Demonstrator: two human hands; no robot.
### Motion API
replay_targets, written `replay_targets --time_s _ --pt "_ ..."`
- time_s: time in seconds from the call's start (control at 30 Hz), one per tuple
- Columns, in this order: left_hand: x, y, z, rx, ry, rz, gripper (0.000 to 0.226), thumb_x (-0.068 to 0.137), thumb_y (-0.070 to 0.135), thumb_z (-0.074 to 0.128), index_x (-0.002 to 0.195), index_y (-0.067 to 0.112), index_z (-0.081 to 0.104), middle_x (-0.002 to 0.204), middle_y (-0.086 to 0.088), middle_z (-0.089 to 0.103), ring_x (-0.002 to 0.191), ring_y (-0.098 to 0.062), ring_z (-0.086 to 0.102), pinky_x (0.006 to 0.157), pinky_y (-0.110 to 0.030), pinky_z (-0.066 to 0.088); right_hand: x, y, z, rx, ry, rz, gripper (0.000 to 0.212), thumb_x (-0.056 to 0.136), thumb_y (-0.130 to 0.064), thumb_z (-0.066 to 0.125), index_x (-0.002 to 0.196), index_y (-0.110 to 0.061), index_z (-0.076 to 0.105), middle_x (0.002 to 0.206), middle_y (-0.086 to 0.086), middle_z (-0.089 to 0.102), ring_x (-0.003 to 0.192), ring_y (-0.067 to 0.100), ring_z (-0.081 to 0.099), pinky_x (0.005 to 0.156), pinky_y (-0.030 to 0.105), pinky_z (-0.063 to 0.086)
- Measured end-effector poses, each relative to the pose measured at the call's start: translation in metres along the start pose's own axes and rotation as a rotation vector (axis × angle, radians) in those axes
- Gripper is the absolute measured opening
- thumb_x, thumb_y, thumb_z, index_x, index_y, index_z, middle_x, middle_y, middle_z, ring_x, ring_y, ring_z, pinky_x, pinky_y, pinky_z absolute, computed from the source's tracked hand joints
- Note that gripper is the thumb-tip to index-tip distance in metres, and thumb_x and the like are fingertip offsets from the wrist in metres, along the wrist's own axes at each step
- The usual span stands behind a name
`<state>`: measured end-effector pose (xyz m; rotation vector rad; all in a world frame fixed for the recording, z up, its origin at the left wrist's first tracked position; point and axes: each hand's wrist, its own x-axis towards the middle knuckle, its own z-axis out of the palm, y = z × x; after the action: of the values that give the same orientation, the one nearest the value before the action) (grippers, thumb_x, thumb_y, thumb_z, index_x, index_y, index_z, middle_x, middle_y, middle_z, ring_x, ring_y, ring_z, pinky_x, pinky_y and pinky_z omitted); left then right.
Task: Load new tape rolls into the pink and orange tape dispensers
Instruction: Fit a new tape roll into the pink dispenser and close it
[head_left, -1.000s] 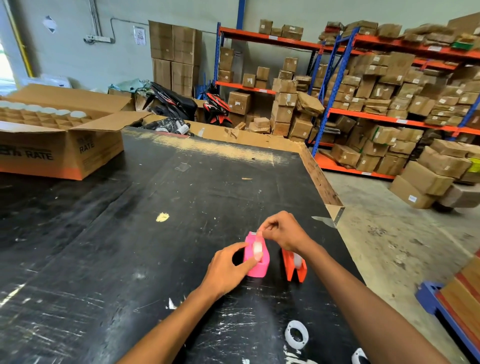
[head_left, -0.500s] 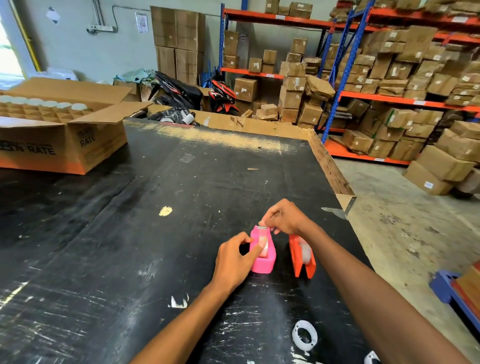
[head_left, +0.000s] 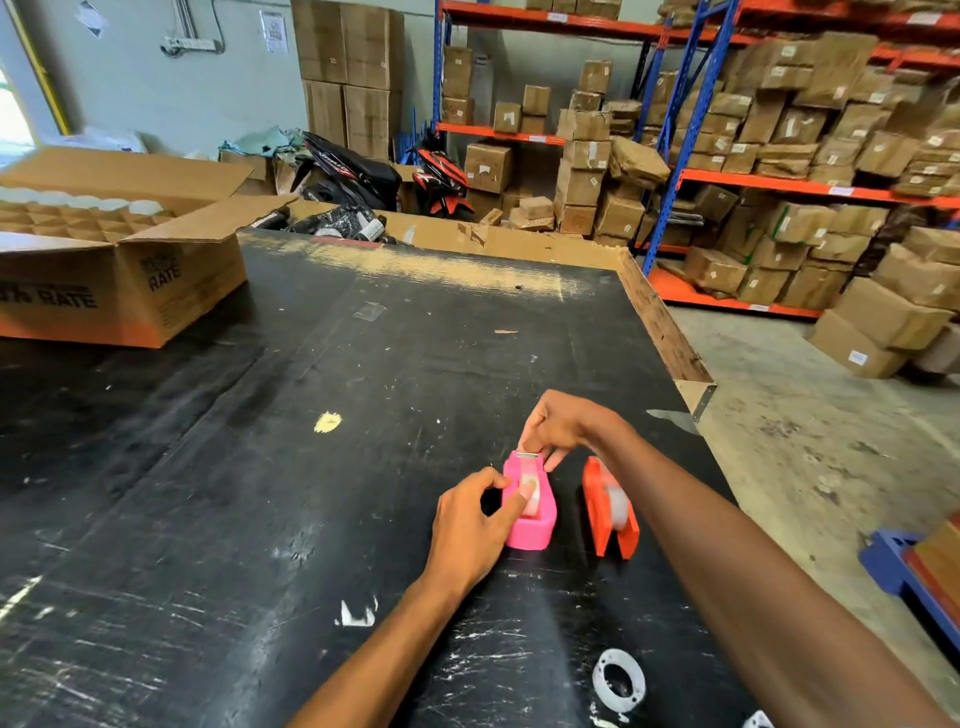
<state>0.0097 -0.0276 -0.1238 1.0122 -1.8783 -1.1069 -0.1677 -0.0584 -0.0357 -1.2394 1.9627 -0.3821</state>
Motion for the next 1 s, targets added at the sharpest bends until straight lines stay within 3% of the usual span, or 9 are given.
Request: replay_targets --time_s 0.17,0.3,0.43,0.57,0.73,0.8,0.9,1.0 --pt "0.001 0.001 0.0 -0.004 -0.001 0.005 0.041 0.076 0.059 0.059 0.082 0.019 0.068 0.085 0.005 0.073 0.081 -0.023 0.067 0.076 -0.041 0.053 -0.002 -0.002 0.004 0.024 0.026 0.038 0.018 0.08 0.006 0.066 0.097 0.01 0.07 0.051 0.0 0.069 0.048 0.008 0.067 0.045 0.019 0.056" --pt "0.002 0.005 -0.002 0.008 -0.028 -0.009 0.033 0.08 0.05 0.064 0.083 0.017 0.07 0.091 0.008 0.074 0.089 -0.01 0.067 0.082 -0.035 0.054 -0.003 -0.001 0.005 0.048 0.053 0.061 0.019 0.081 0.005 0.066 0.099 0.009 0.07 0.051 0.0 0.069 0.051 0.011 0.067 0.047 0.02 0.058" --pt "0.002 0.005 -0.004 0.013 -0.047 -0.03 0.033 0.078 0.05 0.064 0.089 0.02 0.07 0.096 0.008 0.074 0.094 -0.007 0.067 0.087 -0.035 0.054 -0.007 0.001 0.008 0.082 0.116 0.047 0.02 0.089 -0.004 0.061 0.1 0.011 0.068 0.067 0.01 0.064 0.059 0.016 0.063 0.044 0.021 0.057" --pt "0.004 0.01 -0.006 -0.004 -0.054 -0.057 0.032 0.079 0.047 0.067 0.094 0.02 0.069 0.098 0.008 0.074 0.097 -0.008 0.067 0.091 -0.035 0.053 -0.012 0.007 0.004 -0.012 0.267 0.007 0.022 0.089 -0.016 0.06 0.088 0.004 0.07 0.073 0.011 0.064 0.059 0.021 0.06 0.05 0.028 0.056" --pt "0.001 0.021 -0.011 0.124 -0.059 -0.061 0.059 0.08 0.052 0.063 0.128 0.019 0.053 0.13 -0.002 0.061 0.124 -0.02 0.053 0.104 -0.034 0.042 -0.05 0.02 -0.01 -0.099 0.391 -0.112 0.024 0.087 -0.015 0.059 0.067 -0.005 0.069 0.069 0.011 0.063 0.055 0.014 0.054 0.05 0.022 0.047" --pt "-0.004 0.033 -0.016 0.184 -0.022 0.025 0.058 0.082 0.049 0.062 0.13 0.018 0.052 0.134 -0.001 0.056 0.128 -0.019 0.046 0.104 -0.029 0.035 -0.074 0.026 -0.015 -0.174 0.419 -0.145 0.03 0.087 -0.019 0.061 0.061 -0.008 0.068 0.063 0.006 0.063 0.053 0.011 0.054 0.055 0.024 0.046" --pt "-0.016 0.055 -0.024 0.193 0.014 0.223 0.044 0.08 0.045 0.063 0.113 0.016 0.062 0.117 0.001 0.062 0.113 -0.015 0.052 0.096 -0.025 0.037 -0.11 0.039 -0.019 -0.246 0.438 -0.158 0.029 0.088 -0.023 0.061 0.073 -0.001 0.073 0.066 0.012 0.068 0.055 0.013 0.055 0.07 0.036 0.053" --pt "-0.037 0.078 -0.023 0.114 -0.195 0.295 0.023 0.079 0.03 0.073 0.095 0.014 0.07 0.087 0.006 0.068 0.082 -0.007 0.06 0.084 -0.027 0.048 -0.151 0.058 -0.014 -0.32 0.371 -0.135 0.025 0.086 -0.025 0.062 0.067 -0.014 0.072 0.063 0.003 0.067 0.056 0.012 0.055 0.079 0.044 0.055"
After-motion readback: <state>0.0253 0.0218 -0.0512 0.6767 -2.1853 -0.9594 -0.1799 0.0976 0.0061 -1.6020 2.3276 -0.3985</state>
